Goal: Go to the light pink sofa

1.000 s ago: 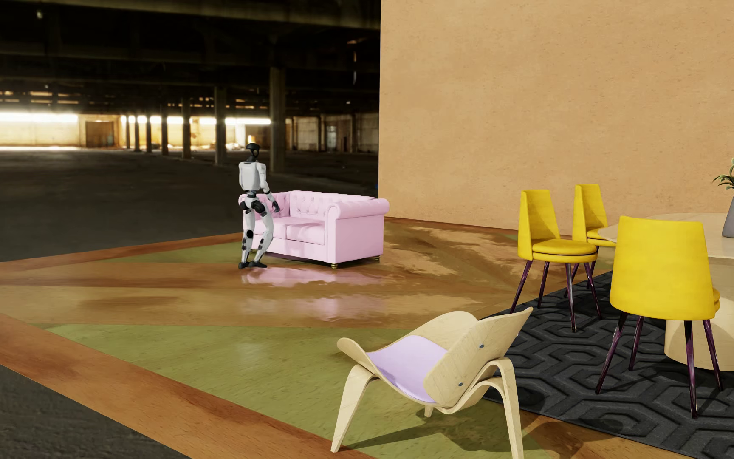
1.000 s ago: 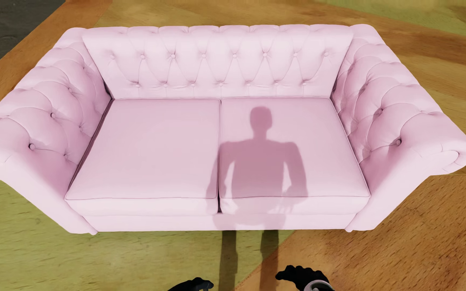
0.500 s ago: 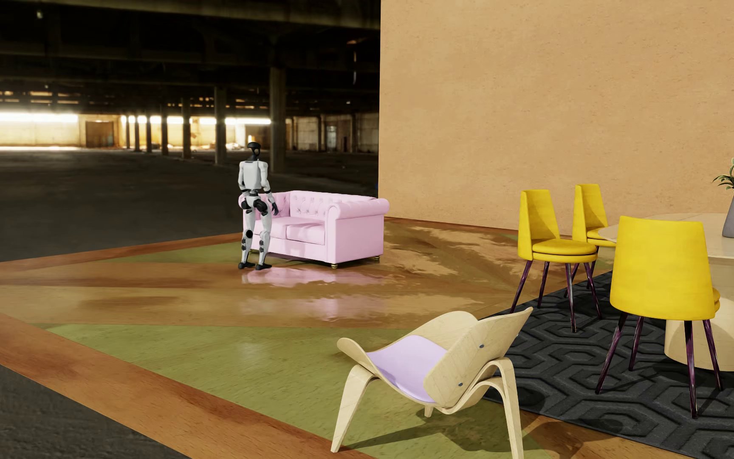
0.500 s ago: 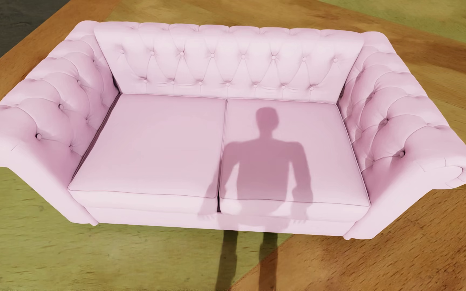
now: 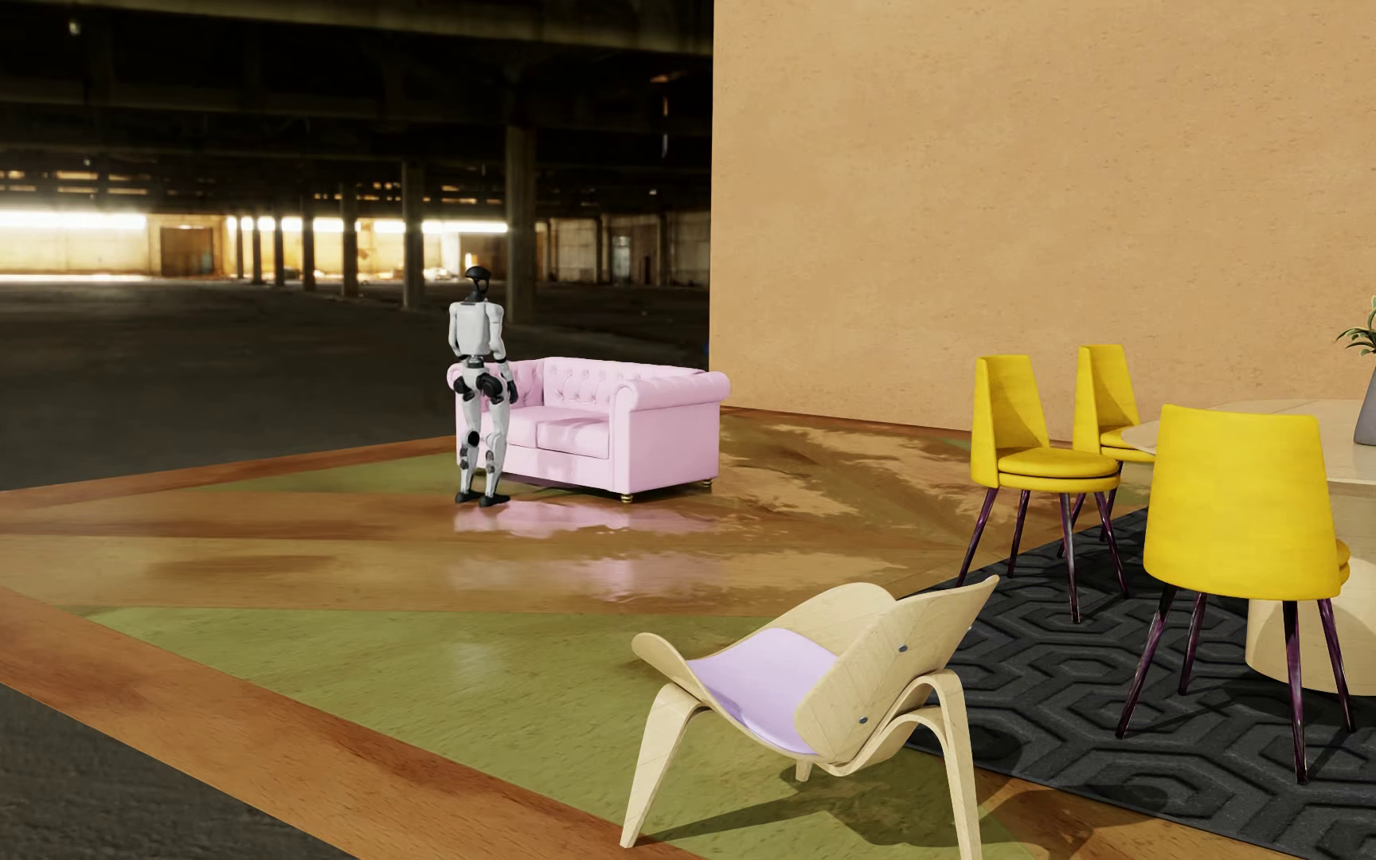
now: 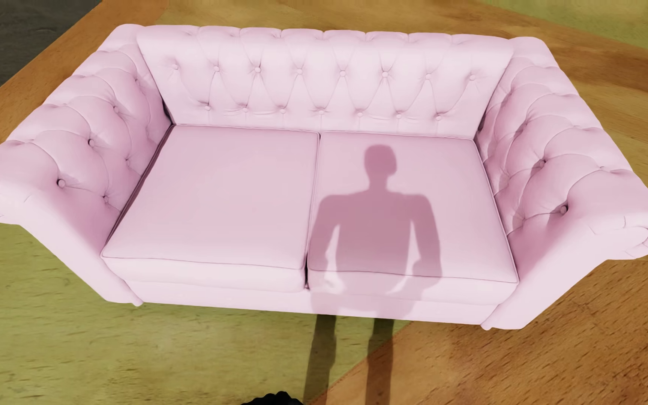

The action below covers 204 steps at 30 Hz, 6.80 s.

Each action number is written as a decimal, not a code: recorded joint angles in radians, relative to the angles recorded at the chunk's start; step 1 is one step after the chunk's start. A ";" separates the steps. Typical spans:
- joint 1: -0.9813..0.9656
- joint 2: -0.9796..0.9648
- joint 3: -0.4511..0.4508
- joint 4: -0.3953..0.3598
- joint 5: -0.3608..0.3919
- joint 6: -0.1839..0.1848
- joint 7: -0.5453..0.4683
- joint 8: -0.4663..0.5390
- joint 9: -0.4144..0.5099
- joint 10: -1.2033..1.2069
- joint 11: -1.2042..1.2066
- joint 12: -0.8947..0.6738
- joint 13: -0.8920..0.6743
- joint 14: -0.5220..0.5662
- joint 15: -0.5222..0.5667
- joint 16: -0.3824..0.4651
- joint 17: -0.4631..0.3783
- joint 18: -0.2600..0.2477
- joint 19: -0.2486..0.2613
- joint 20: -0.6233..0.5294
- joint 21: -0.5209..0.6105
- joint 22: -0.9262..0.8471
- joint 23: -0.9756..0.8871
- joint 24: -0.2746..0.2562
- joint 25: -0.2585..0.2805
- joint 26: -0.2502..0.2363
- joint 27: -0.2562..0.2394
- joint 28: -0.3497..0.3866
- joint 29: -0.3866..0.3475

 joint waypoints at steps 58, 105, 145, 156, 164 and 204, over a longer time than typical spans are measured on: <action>0.120 0.074 0.003 -0.033 -0.032 -0.030 -0.010 -0.013 -0.040 -0.107 -0.006 -0.006 -0.079 0.026 -0.027 0.033 0.016 0.023 -0.020 -0.033 0.084 0.084 0.070 -0.006 -0.025 0.024 0.025 0.008 -0.080; 0.120 0.055 0.002 -0.034 -0.034 -0.031 0.008 0.000 -0.025 -0.100 0.033 -0.018 -0.071 0.018 -0.033 0.077 0.001 0.029 -0.008 -0.133 0.141 0.092 0.056 -0.045 0.005 0.019 0.039 0.008 -0.093; 0.119 0.059 -0.006 -0.016 -0.015 -0.034 0.023 0.013 -0.010 -0.090 0.026 -0.019 -0.078 0.011 -0.035 0.051 0.009 0.013 -0.032 -0.128 0.047 0.081 0.066 -0.051 -0.069 0.035 -0.027 0.004 -0.043; 0.119 0.053 -0.010 -0.010 -0.008 -0.033 0.041 0.027 -0.009 -0.092 0.027 -0.024 -0.069 0.010 -0.027 0.059 0.010 0.013 -0.029 -0.152 0.049 0.080 0.062 -0.061 -0.063 0.028 -0.020 0.001 -0.058; 0.121 0.047 -0.008 -0.006 -0.002 -0.034 0.059 0.044 -0.007 -0.094 0.033 -0.033 -0.065 0.008 -0.023 0.073 0.014 0.015 -0.029 -0.152 0.058 0.086 0.051 -0.069 -0.057 0.028 -0.002 0.006 -0.059; 0.127 0.030 -0.016 0.005 0.012 -0.037 0.112 0.091 0.000 -0.082 0.066 -0.035 -0.077 -0.008 -0.021 0.062 0.024 0.025 -0.017 -0.164 0.027 0.084 0.062 -0.073 -0.065 0.046 -0.013 -0.001 -0.074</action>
